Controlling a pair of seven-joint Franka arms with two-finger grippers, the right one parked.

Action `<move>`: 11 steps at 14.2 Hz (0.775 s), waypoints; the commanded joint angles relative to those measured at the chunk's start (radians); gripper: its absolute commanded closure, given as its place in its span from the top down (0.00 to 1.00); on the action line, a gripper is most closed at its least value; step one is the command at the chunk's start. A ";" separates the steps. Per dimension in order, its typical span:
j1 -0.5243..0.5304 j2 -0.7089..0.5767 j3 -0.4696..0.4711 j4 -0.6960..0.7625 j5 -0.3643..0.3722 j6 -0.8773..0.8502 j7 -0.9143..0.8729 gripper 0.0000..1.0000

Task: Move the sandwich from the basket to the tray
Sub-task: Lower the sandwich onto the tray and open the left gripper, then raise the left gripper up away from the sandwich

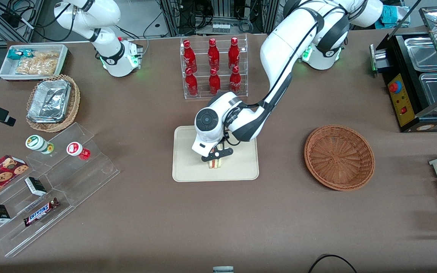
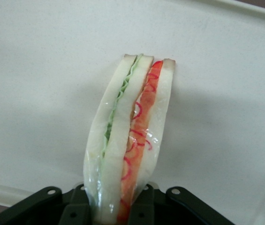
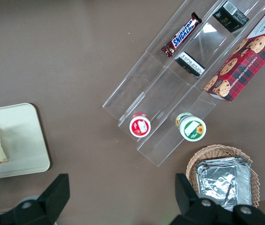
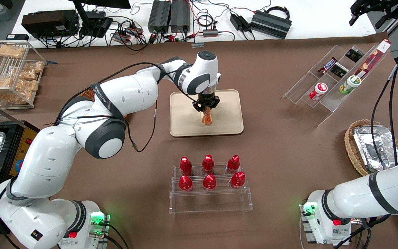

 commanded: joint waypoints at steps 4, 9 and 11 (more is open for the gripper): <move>-0.019 -0.128 0.021 0.013 0.014 -0.072 -0.037 1.00; 0.067 -0.303 0.075 -0.055 0.022 -0.247 -0.020 1.00; 0.122 -0.425 0.075 -0.193 0.000 -0.249 0.081 1.00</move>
